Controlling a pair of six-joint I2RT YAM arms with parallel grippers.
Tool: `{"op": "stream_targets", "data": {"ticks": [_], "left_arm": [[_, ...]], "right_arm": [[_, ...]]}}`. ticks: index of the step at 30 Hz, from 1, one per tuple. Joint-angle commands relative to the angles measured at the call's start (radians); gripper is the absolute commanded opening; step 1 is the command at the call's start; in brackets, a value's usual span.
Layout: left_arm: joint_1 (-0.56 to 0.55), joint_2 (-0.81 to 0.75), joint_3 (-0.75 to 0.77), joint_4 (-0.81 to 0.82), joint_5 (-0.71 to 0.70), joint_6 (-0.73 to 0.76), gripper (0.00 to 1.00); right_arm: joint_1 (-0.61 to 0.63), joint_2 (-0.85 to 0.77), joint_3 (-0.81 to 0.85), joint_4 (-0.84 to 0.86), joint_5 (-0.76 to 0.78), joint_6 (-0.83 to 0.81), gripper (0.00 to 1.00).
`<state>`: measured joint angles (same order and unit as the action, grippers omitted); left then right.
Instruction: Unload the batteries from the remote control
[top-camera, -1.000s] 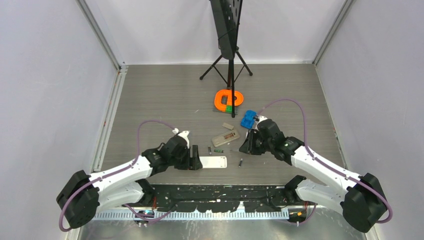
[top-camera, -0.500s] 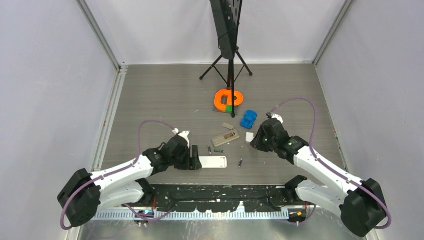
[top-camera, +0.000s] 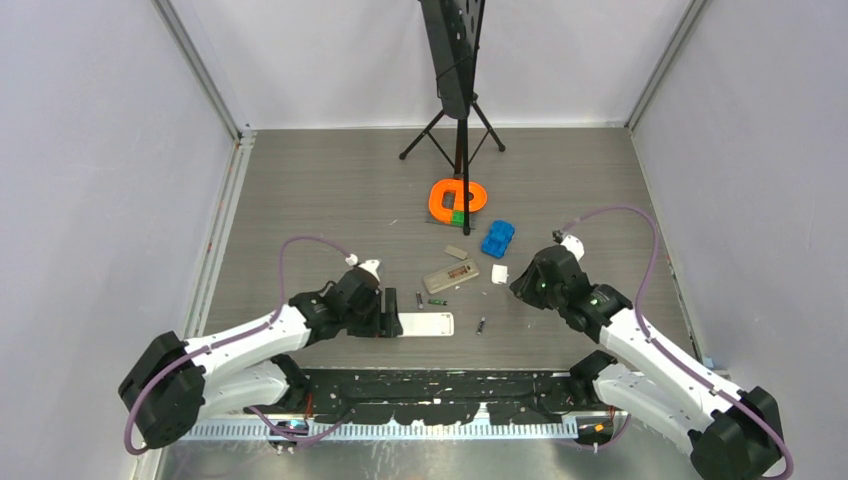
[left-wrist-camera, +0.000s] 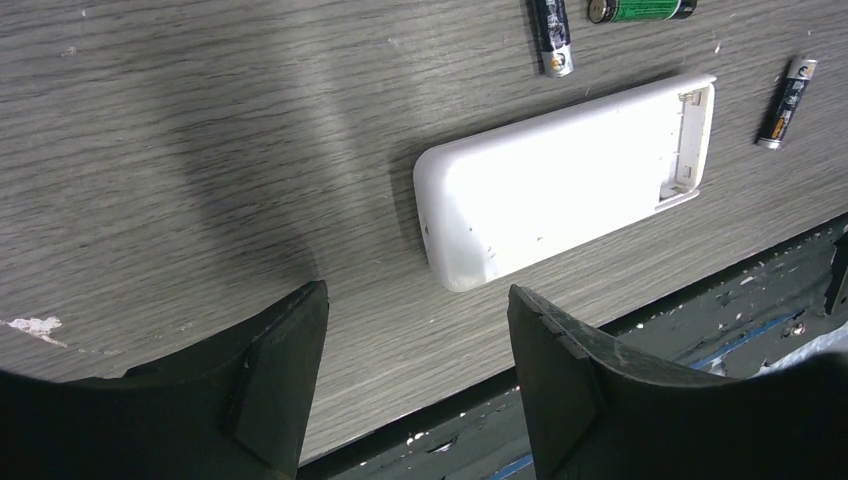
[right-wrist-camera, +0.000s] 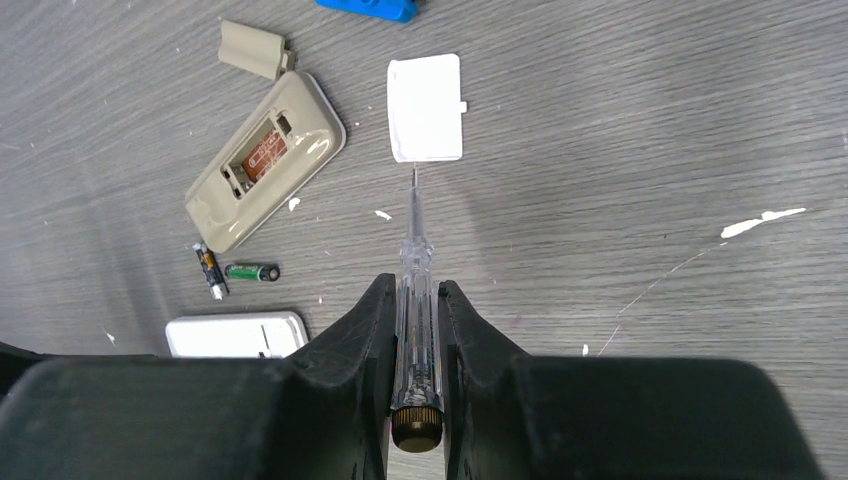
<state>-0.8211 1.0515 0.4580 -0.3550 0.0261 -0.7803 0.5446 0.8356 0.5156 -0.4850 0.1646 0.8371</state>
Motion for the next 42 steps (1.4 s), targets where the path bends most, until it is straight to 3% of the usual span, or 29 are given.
{"op": "stream_targets", "data": {"ticks": [1,9,16,24,42], "left_arm": [[-0.004,0.017,0.041,-0.019,-0.017,-0.002,0.68],[-0.004,0.113,0.098,-0.036,-0.012,0.016,0.67],[-0.004,0.121,0.118,-0.050,-0.018,0.031,0.66],[-0.004,0.087,0.130,-0.088,-0.072,0.042,0.67],[-0.004,0.038,0.120,-0.097,-0.101,0.024,0.69]], "right_arm": [[-0.005,-0.047,-0.008,0.002,0.107,0.064,0.01],[-0.006,-0.010,-0.061,0.044,0.264,0.183,0.02],[-0.008,0.020,-0.172,0.227,0.332,0.290,0.02],[-0.009,0.123,-0.253,0.319,0.283,0.380,0.05],[-0.010,0.272,-0.239,0.323,0.230,0.305,0.16]]}}
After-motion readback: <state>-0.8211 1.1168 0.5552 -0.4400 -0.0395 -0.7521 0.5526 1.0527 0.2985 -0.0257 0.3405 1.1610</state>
